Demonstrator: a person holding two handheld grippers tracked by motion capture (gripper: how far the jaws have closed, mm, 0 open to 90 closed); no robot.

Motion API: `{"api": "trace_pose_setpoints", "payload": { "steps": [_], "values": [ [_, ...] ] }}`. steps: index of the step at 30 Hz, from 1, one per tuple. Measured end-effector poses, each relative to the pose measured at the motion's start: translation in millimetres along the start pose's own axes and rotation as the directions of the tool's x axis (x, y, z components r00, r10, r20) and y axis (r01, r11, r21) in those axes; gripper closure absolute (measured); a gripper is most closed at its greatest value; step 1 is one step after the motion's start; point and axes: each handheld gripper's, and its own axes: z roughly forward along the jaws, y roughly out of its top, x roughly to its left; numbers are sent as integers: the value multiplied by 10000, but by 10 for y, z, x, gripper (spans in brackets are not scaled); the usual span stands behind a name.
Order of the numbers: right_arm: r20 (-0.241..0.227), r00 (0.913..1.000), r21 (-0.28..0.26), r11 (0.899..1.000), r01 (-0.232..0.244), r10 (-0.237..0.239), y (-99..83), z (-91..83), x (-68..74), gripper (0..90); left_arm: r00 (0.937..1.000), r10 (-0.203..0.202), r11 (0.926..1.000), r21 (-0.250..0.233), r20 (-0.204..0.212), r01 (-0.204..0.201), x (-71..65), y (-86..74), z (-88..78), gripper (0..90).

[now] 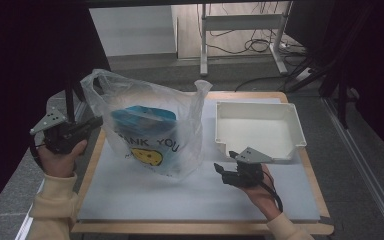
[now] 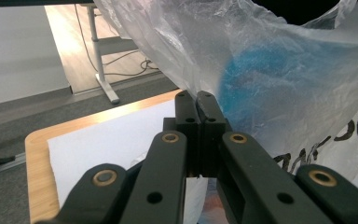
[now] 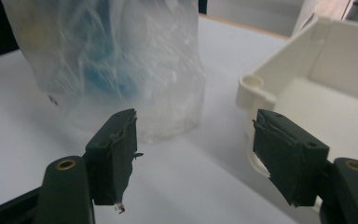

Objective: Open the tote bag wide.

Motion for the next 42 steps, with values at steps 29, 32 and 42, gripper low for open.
{"api": "trace_pose_setpoints", "payload": {
  "steps": [29,32,42],
  "values": [
    [-571,9872,-1692,9760,1372,-1486,1189,27,301,294,9998,-58,10000,61,197,57,-11,-5,4,900],
    [-778,9858,-1588,9780,1353,-1490,1283,124,294,314,9997,-75,10000,47,222,74,-4,-6,0,900],
    [-820,9829,-1277,9798,1536,-1648,1354,292,283,707,9997,-69,10000,29,248,68,-4,-4,-17,900]
  ]
}}
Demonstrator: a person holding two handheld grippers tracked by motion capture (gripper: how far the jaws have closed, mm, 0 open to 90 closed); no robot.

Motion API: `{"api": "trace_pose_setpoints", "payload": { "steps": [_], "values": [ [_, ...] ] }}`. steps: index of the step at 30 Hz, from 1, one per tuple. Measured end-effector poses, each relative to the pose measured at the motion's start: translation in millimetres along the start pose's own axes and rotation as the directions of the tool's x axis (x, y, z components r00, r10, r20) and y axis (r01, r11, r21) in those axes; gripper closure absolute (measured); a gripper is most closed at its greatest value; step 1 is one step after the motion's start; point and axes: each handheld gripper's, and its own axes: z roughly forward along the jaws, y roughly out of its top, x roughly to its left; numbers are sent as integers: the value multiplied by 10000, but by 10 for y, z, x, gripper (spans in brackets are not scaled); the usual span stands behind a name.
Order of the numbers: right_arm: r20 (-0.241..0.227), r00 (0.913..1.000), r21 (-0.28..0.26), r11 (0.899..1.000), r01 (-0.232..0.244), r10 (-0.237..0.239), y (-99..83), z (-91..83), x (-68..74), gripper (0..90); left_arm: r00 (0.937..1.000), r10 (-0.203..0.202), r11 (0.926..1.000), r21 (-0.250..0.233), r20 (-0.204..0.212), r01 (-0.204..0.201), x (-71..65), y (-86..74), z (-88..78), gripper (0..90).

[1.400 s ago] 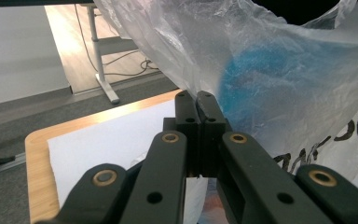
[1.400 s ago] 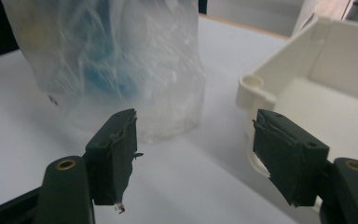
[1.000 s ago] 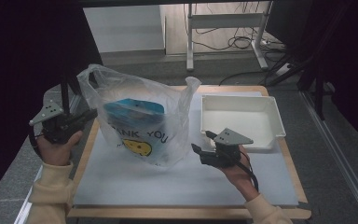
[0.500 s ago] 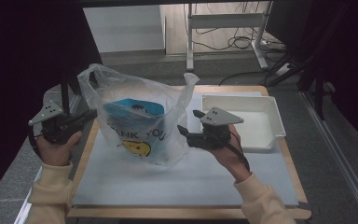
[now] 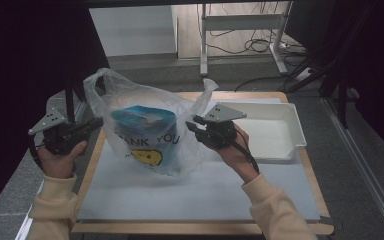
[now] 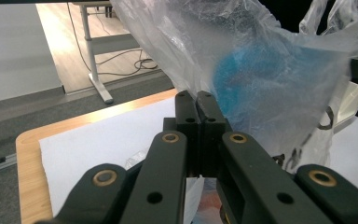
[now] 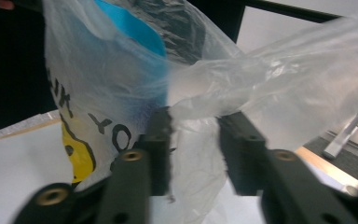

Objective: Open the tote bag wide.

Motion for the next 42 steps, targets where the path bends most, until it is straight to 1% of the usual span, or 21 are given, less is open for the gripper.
{"api": "trace_pose_setpoints", "payload": {
  "steps": [4,7,14,22,27,29,34,40,42],
  "values": [
    [143,9999,-3,10000,-43,43,30,19,-44,813,10000,-15,10000,-33,12,15,12,-2,-16,900],
    [241,9997,-131,9999,29,-26,68,15,-57,843,10000,-26,10000,-28,20,26,19,-7,-23,900],
    [395,9992,-407,9991,128,-112,102,23,-59,858,10000,-31,10000,-11,46,31,21,-21,-52,900],
    [192,9998,-776,9970,-74,89,29,39,-60,866,9998,-174,9997,191,97,172,17,-103,-92,900],
    [30,9997,-872,9959,-232,236,-28,37,-45,868,9997,-214,9993,318,145,209,-4,-147,-114,900],
    [-24,9997,-896,9957,-247,245,-56,36,-27,868,9995,-267,9989,389,162,260,-16,-170,-115,900],
    [-147,9996,-979,9949,-250,237,-111,36,6,867,9995,-240,9983,544,187,229,-51,-206,-107,900],
    [-175,9996,-980,9949,-255,239,-174,23,26,868,9995,-261,9976,650,162,250,-64,-249,-106,900],
    [-181,9994,-937,9951,-327,311,-209,29,29,867,9995,-283,9970,728,125,273,-63,-281,-105,900]
  ]
}}
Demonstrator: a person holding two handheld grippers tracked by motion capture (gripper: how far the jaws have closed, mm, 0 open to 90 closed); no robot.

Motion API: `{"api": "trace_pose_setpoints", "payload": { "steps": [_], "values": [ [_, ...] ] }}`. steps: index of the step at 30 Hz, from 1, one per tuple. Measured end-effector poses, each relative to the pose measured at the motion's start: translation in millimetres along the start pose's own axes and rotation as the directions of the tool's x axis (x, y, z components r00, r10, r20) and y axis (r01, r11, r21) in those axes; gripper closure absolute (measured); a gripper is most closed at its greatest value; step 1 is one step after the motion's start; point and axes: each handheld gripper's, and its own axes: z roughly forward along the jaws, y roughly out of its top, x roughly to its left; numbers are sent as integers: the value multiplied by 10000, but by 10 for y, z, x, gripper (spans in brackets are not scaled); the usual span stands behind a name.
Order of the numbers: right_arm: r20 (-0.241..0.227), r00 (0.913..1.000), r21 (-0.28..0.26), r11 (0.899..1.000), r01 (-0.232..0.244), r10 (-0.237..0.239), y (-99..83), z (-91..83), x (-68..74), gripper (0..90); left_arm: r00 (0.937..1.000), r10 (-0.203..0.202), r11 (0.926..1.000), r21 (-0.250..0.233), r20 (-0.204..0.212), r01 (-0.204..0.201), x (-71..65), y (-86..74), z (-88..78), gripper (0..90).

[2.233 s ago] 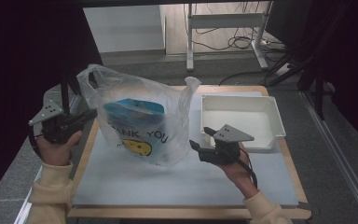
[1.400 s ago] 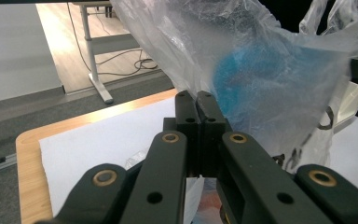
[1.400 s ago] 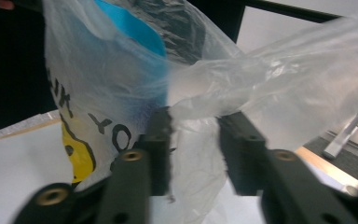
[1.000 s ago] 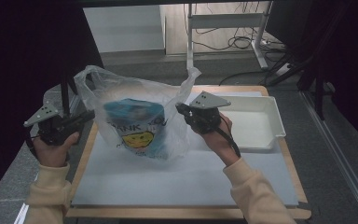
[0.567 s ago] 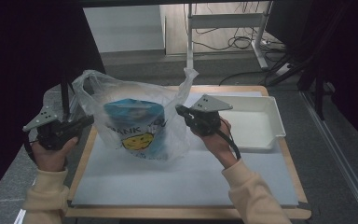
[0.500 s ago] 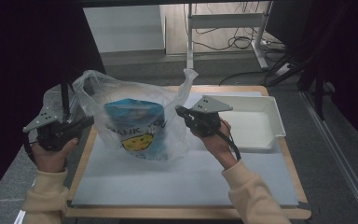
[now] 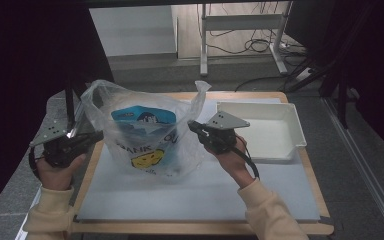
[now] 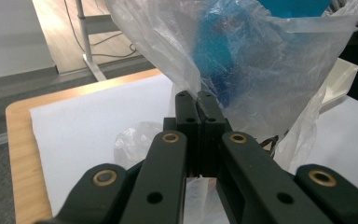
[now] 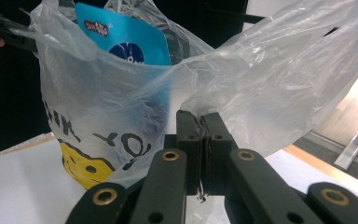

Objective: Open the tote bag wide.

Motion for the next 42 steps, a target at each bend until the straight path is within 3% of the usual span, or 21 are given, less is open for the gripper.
{"api": "trace_pose_setpoints", "payload": {
  "steps": [16,28,42],
  "values": [
    [-188,9996,241,9995,-202,207,-224,19,44,868,9997,-236,9993,297,50,235,-1,-182,-13,900],
    [-418,9986,588,9978,-294,319,-401,91,86,868,9994,-351,9960,819,49,346,-29,-362,90,900],
    [-399,9987,980,9948,-274,314,-538,149,108,868,9991,-411,9942,992,-88,417,-13,-490,122,900]
  ]
}}
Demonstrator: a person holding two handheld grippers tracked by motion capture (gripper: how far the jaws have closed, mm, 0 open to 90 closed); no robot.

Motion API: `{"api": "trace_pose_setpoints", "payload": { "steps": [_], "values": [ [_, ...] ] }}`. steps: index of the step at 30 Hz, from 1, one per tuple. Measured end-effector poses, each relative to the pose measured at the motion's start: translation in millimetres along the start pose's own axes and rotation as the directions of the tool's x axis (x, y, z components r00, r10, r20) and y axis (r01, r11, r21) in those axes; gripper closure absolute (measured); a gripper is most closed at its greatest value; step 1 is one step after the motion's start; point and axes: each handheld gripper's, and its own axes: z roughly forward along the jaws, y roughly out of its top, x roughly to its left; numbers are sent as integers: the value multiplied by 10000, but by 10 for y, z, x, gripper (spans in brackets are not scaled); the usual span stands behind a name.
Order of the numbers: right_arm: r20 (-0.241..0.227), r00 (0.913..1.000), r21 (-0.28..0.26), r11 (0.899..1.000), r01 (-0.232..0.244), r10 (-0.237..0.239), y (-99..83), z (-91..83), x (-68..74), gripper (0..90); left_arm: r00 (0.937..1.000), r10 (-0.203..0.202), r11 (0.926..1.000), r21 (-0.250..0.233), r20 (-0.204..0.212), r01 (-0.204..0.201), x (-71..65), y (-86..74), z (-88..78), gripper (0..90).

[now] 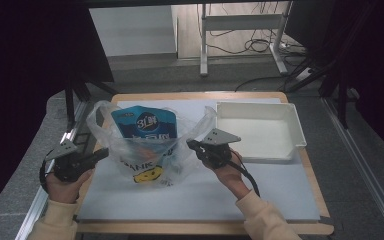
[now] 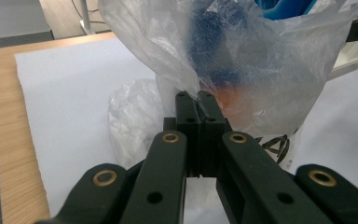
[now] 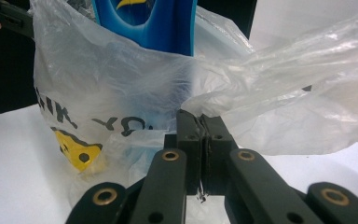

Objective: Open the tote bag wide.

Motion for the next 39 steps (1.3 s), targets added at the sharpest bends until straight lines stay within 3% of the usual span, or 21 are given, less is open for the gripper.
{"api": "trace_pose_setpoints", "payload": {
  "steps": [25,39],
  "values": [
    [-104,9999,752,9972,8,0,-198,176,48,868,9999,-117,9986,523,-92,122,28,-165,116,900],
    [-271,9996,1442,9895,80,-41,-370,306,107,868,9998,-179,9961,862,-107,187,49,-242,208,900]
  ]
}}
